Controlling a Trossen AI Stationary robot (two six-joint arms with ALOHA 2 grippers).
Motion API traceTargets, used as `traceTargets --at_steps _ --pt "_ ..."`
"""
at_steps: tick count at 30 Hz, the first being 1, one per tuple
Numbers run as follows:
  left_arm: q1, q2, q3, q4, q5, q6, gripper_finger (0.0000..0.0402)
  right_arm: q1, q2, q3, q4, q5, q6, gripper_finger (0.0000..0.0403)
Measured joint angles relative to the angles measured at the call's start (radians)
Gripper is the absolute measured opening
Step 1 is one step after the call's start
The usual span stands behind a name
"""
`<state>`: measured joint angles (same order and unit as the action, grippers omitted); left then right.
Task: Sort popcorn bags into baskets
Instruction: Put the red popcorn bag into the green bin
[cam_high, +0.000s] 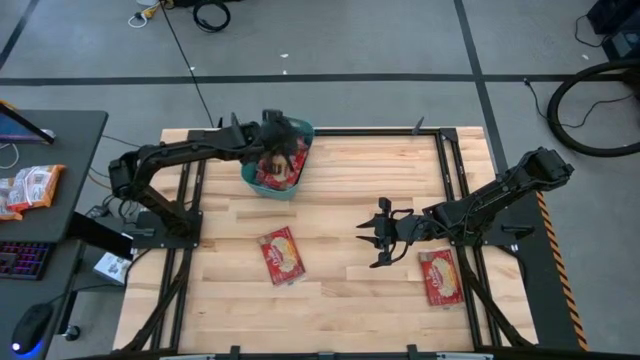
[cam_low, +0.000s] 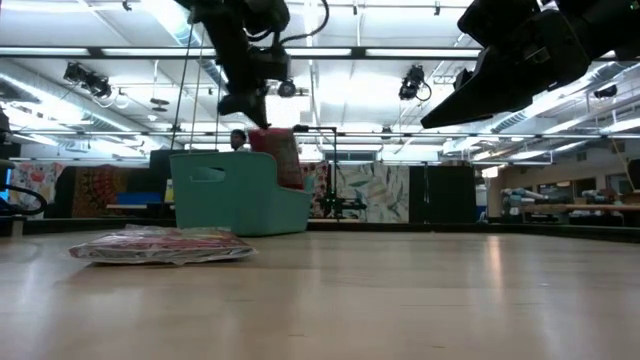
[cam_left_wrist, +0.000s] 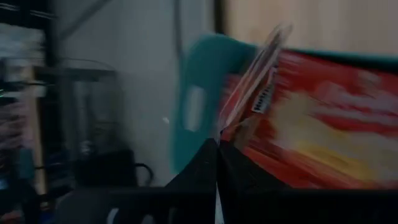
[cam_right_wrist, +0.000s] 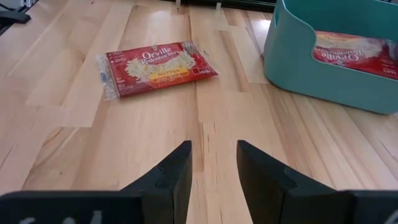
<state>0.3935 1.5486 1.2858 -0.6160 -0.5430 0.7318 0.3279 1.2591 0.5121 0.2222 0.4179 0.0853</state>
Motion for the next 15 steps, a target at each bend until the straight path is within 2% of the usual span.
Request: traceTargets --at_steps 3,8,15 --pt "-0.034 0.000 0.000 -0.148 0.063 -0.056 0.0002 0.000 0.000 0.000 0.000 0.000 -0.001 0.0131" --pt "-0.082 0.002 0.000 -0.329 0.230 -0.148 0.0003 0.000 0.000 0.000 -0.001 0.000 -0.003 0.0131" --pt "-0.101 0.002 0.000 -0.380 0.234 -0.277 0.0012 0.000 0.000 0.000 0.000 0.000 -0.001 0.0131"
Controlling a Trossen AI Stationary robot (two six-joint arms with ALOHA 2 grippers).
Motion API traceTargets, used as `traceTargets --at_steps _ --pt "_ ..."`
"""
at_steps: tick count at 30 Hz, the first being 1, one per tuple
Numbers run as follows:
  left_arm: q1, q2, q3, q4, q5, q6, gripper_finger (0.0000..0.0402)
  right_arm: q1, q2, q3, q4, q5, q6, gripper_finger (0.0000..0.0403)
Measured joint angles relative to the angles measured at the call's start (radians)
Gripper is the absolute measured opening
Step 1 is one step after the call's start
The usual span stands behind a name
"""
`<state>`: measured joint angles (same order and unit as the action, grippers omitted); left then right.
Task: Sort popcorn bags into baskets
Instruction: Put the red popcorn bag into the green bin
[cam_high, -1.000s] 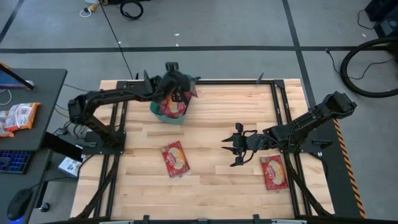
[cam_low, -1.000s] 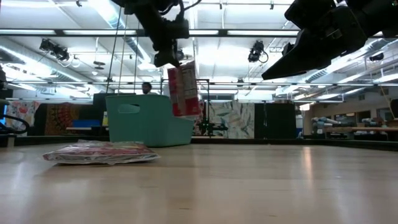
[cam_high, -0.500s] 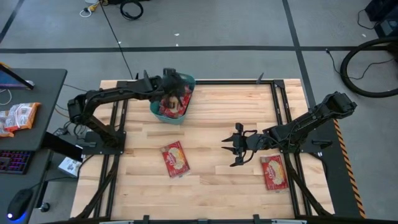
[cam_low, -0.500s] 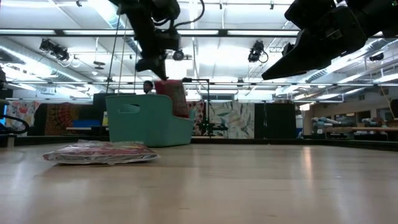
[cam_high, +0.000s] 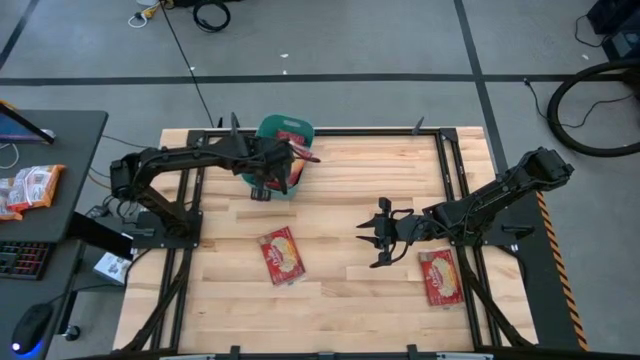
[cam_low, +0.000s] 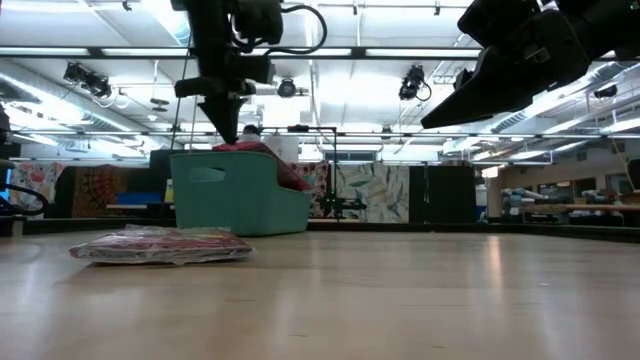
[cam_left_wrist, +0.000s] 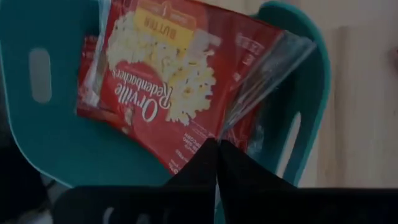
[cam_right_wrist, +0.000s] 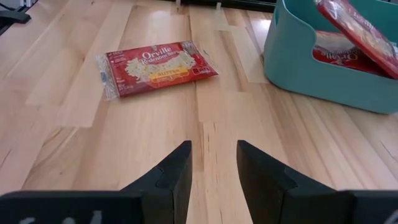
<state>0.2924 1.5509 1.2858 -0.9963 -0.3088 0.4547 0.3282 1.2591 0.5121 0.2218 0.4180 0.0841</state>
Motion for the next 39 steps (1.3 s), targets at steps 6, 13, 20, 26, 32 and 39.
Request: traceTargets --at_steps 6,13,20,26,32,39 --pt "0.002 0.000 0.000 -0.011 -0.080 -0.115 0.0054 0.000 0.000 0.000 0.000 -0.008 0.016 0.0131" --pt "-0.013 0.000 0.000 -0.033 -0.053 -0.157 0.0123 -0.001 0.008 0.000 0.004 0.044 0.012 0.0131" --pt "-0.074 -0.001 0.000 0.006 -0.053 -0.188 0.0151 -0.127 0.148 0.005 0.172 0.068 -0.025 0.0131" --pt "-0.129 -0.018 0.000 0.057 -0.051 -0.239 0.0136 -0.231 0.261 0.074 0.184 -0.029 -0.016 0.0131" --pt "-0.173 -0.080 -0.090 0.158 -0.048 -0.233 0.0124 -0.279 0.353 0.175 0.180 -0.084 -0.063 0.0131" --pt "-0.211 -0.271 -0.265 0.359 -0.049 -0.276 0.0121 -0.335 0.425 0.323 0.074 -0.108 -0.104 0.0131"
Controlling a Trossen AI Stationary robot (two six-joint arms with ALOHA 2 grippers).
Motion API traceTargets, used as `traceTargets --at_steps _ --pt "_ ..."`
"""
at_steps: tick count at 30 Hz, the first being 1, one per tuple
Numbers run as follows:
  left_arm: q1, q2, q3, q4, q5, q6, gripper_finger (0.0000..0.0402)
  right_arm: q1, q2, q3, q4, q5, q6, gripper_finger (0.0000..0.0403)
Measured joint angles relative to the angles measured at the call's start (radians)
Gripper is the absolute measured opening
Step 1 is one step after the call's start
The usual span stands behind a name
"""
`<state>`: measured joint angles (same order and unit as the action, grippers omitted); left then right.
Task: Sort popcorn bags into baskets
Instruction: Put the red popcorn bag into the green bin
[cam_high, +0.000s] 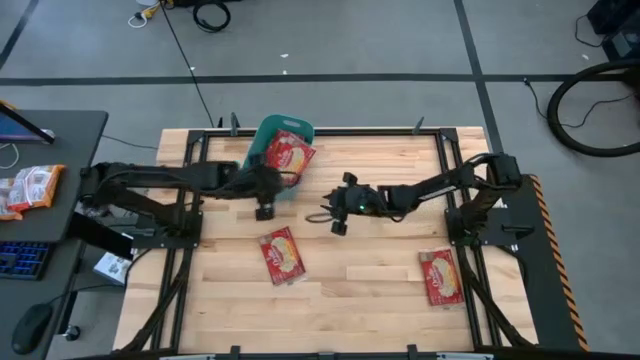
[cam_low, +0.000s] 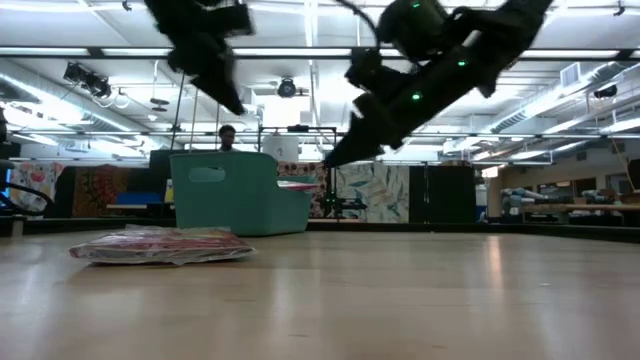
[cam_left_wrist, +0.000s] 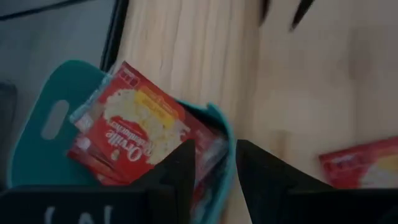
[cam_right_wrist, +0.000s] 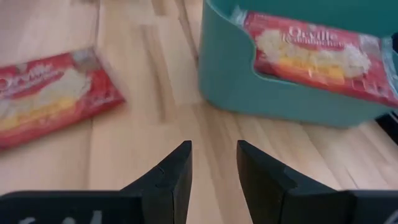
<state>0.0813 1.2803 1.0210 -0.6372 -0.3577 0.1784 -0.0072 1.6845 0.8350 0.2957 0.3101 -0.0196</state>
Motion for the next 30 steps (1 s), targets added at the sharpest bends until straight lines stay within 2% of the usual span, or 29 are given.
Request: traceTargets --at_steps 5,7,11,16,21,24,30 --pt "-0.032 -0.151 -0.111 0.079 0.004 -0.061 0.0121 -0.050 0.063 0.140 -0.145 0.005 -0.028 0.0131" --pt "-0.044 -0.204 -0.151 0.163 -0.003 -0.084 0.0120 -0.072 0.094 0.207 -0.215 0.010 -0.037 0.0131" --pt "-0.060 -0.296 -0.218 0.190 -0.015 -0.137 0.0120 -0.124 0.158 0.328 -0.337 0.013 -0.040 0.0131" --pt "-0.080 -0.373 -0.255 0.184 -0.008 -0.194 0.0120 -0.186 0.223 0.435 -0.388 0.010 -0.043 0.0131" --pt "-0.125 -0.443 -0.286 0.167 -0.025 -0.198 0.0120 -0.246 0.244 0.481 -0.419 0.008 -0.027 0.0131" --pt "-0.148 -0.486 -0.305 0.216 -0.038 -0.196 0.0120 -0.281 0.249 0.480 -0.417 0.003 -0.025 0.0131" --pt "-0.158 -0.526 -0.400 0.333 -0.049 -0.193 0.0120 -0.353 0.279 0.479 -0.423 -0.082 -0.007 0.0131"
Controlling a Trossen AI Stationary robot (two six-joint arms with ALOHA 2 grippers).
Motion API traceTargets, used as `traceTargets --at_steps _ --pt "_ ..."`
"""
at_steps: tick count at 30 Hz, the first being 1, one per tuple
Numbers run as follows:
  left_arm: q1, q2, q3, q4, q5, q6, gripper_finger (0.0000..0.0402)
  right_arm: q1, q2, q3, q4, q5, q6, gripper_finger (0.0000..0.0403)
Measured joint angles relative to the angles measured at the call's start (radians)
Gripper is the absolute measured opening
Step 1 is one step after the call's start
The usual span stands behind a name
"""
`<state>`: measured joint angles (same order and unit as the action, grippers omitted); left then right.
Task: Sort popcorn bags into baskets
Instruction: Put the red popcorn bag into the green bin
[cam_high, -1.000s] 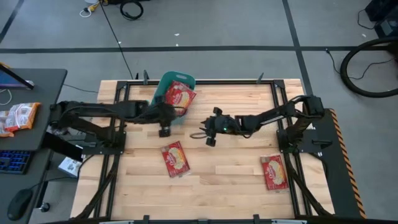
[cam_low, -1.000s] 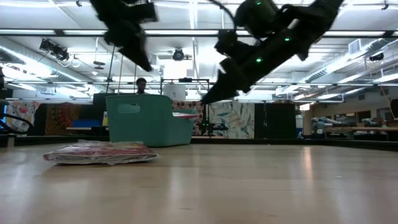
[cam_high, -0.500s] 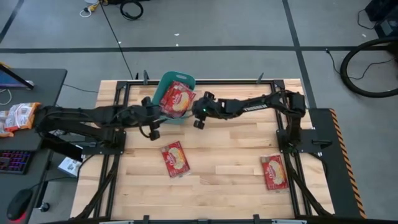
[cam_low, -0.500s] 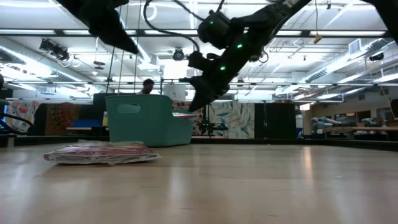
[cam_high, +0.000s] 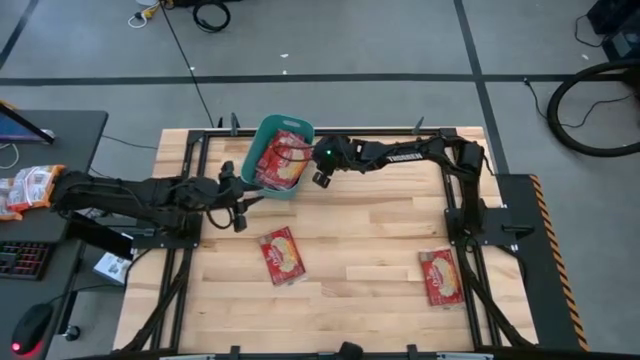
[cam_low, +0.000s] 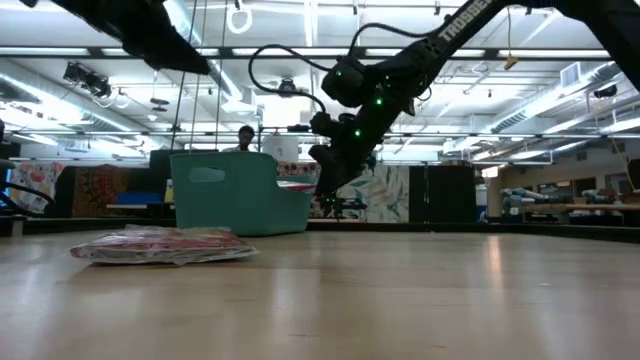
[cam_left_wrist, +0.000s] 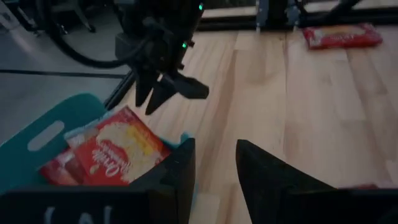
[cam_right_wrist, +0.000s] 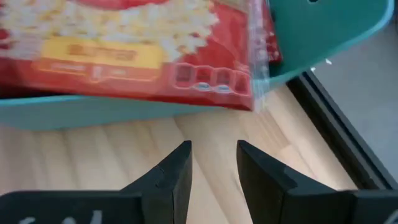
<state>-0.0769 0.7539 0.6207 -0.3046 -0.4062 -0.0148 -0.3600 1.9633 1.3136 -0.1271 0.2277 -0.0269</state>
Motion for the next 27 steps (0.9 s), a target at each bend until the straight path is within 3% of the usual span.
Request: traceTargets --at_steps 7,12,14,22,27 --pt "0.000 -0.001 -0.027 0.024 0.000 -0.006 0.0120 -0.050 0.032 0.013 0.106 -0.123 0.001 0.0131" --pt "0.002 -0.001 -0.026 0.045 -0.004 -0.001 0.0120 -0.065 0.048 0.046 0.265 -0.300 -0.010 0.0131" --pt "0.002 0.001 -0.026 0.041 -0.003 -0.003 0.0120 -0.065 0.047 0.049 0.296 -0.302 0.003 0.0131" --pt "0.000 0.031 -0.026 -0.030 0.050 -0.110 0.0120 -0.052 0.015 0.048 0.055 -0.303 -0.014 0.0131" --pt "-0.013 0.111 -0.026 0.032 0.267 -0.105 0.0120 -0.017 -0.020 0.048 -0.115 -0.289 -0.049 0.0131"
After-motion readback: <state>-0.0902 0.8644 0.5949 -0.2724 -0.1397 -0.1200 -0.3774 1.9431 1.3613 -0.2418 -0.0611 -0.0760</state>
